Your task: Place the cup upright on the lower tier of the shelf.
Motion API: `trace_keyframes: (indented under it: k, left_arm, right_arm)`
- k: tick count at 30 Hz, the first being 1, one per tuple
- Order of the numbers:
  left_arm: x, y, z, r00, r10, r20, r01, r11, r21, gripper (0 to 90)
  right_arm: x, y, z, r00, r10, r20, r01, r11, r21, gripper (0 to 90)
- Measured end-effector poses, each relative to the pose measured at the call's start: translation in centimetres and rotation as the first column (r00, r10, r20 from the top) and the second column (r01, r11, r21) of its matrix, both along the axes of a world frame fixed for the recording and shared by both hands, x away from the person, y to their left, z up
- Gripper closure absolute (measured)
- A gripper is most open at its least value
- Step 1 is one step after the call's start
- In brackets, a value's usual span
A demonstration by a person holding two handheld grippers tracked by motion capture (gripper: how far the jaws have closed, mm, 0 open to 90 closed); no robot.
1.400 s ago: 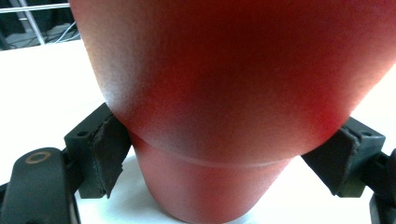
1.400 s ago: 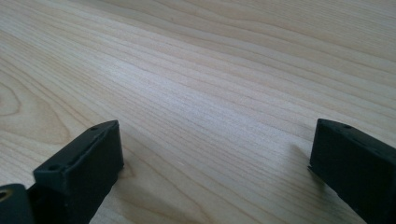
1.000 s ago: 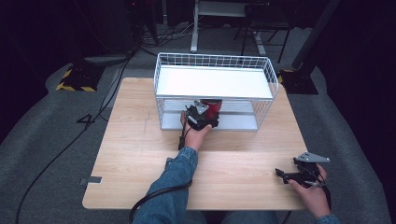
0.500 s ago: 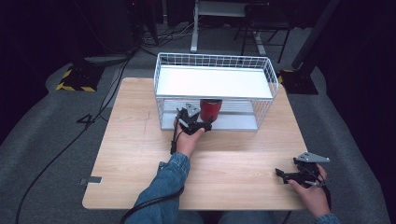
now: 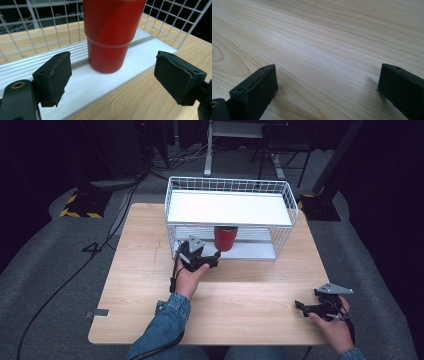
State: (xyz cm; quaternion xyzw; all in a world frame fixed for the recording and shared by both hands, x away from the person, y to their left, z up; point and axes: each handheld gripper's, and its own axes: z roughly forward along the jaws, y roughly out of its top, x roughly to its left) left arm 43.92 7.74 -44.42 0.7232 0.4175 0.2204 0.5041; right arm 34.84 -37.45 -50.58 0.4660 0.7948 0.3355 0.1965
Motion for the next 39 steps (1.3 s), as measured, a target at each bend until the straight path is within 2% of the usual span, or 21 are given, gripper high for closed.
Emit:
trace_keyframes:
  k: [4, 10, 16, 23, 29, 31, 33, 34, 39]
  left_arm:
    - [-1.4, 0.9, 1.0, 0.9997, -0.013, 0.021, 0.013, 0.9999, 0.009, 15.3]
    - [-3.4, 2.1, 2.0, 0.9991, -0.028, 0.032, 0.028, 0.9996, -0.003, 15.3]
    - [-5.4, 3.5, 2.6, 0.9973, -0.066, 0.031, 0.066, 0.9975, 0.026, 15.3]
    - [-7.7, 5.4, 2.8, 0.9928, -0.117, 0.022, 0.115, 0.9904, 0.075, 15.3]
    - [-9.6, 7.2, 2.5, 0.9904, -0.138, -0.008, 0.138, 0.9866, 0.087, 15.3]
    - [-10.1, 7.7, 2.3, 0.9900, -0.137, -0.034, 0.139, 0.9862, 0.089, 15.3]
    - [-10.6, 8.2, 2.1, 0.9884, -0.144, -0.048, 0.148, 0.9830, 0.108, 15.3]
    - [-10.9, 8.4, 2.0, 0.9866, -0.149, -0.067, 0.156, 0.9806, 0.119, 15.3]
    - [-12.1, 8.9, 1.2, 0.9832, -0.146, -0.110, 0.160, 0.9770, 0.140, 15.4]
  right_arm:
    - [0.0, 0.0, 0.0, 1.0000, 0.002, -0.004, -0.002, 1.000, -0.001, 1.5]
    - [0.1, 0.1, 0.0, 1.0000, 0.004, -0.004, -0.004, 1.000, -0.003, 1.0]
    - [0.1, 0.1, 0.0, 1.0000, 0.003, -0.003, -0.003, 1.000, -0.003, 1.0]
    - [0.1, 0.1, 0.0, 1.0000, 0.004, -0.004, -0.004, 1.000, -0.003, 1.0]
    - [0.1, 0.1, 0.0, 1.0000, 0.004, -0.004, -0.004, 1.000, -0.003, 1.0]
    - [0.1, 0.1, 0.0, 1.0000, 0.004, -0.004, -0.004, 1.000, -0.003, 1.0]
    - [0.1, 0.1, 0.0, 1.0000, 0.004, -0.004, -0.004, 1.000, -0.003, 1.0]
    - [0.1, 0.1, 0.0, 1.0000, 0.006, -0.005, -0.006, 1.000, -0.003, 1.0]
    - [0.1, 0.1, 0.0, 1.0000, 0.006, -0.004, -0.006, 1.000, -0.002, 1.0]
